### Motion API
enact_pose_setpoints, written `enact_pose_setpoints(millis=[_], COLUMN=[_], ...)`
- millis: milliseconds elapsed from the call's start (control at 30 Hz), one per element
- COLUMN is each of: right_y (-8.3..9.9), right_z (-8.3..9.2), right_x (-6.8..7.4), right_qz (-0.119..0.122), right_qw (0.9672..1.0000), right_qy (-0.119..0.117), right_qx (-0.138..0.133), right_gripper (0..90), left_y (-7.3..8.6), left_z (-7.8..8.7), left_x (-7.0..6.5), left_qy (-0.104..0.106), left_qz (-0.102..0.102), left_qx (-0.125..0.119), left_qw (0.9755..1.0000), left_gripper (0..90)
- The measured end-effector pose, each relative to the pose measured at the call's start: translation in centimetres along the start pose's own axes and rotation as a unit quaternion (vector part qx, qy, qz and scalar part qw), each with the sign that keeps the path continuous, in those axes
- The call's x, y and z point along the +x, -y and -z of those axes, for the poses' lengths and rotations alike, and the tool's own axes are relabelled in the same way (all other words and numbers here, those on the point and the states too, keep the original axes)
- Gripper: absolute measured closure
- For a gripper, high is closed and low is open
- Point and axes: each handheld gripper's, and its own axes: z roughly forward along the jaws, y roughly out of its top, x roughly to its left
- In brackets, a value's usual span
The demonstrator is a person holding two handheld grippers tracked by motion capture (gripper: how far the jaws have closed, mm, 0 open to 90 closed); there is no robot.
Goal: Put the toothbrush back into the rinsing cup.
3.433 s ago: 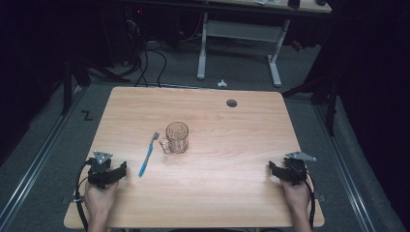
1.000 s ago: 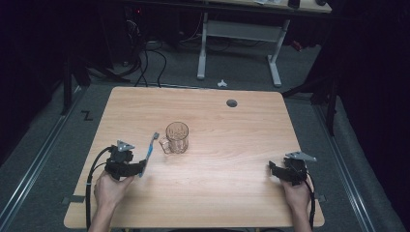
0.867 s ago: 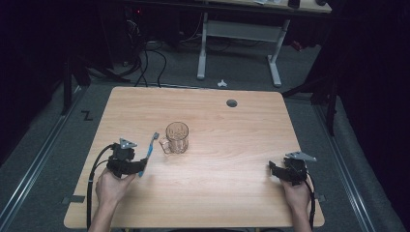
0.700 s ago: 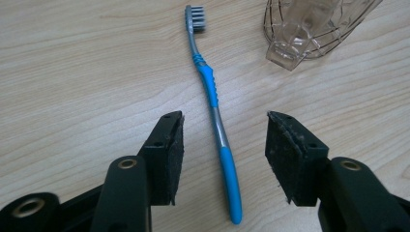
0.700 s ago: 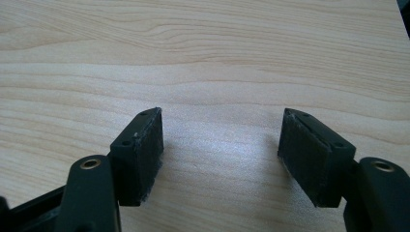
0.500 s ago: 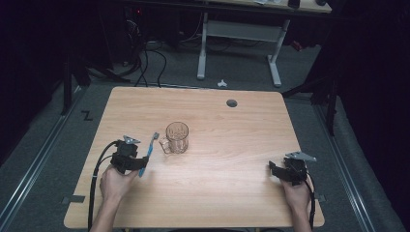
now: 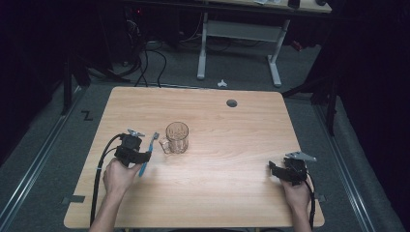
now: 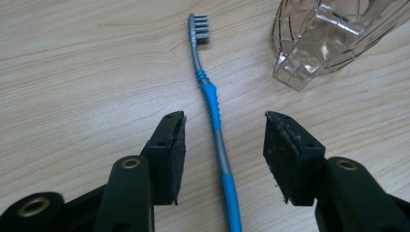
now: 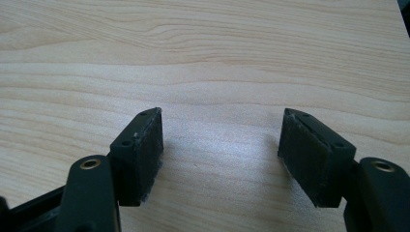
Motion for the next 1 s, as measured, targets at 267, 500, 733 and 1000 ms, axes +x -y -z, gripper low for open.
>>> enact_pose_setpoints(millis=[267, 500, 733, 1000], right_y=[0.0, 0.0, 0.0, 0.0], right_z=[0.0, 0.0, 0.0, 0.0], right_x=[0.0, 0.0, 0.0, 0.0], right_qz=[0.0, 0.0, -0.001, -0.001], right_qw=[1.0, 1.0, 1.0, 1.0], right_qy=[0.0, 0.0, -0.001, -0.001], right_qx=[0.0, 0.0, 0.0, -0.001], right_gripper=[32.8, 32.8, 32.8, 32.8], left_y=[-0.8, -1.4, -2.0, -2.6], left_z=[-0.3, -0.7, -1.2, -2.0], left_x=[-0.1, -0.1, 0.1, 0.3], left_qy=[-0.006, -0.01, -0.014, -0.018], left_qz=[-0.004, -0.004, -0.003, 0.002], left_qx=[0.011, 0.018, 0.032, 0.045], left_qw=[0.9999, 0.9998, 0.9994, 0.9988], left_gripper=[50.2, 50.2, 50.2, 50.0])
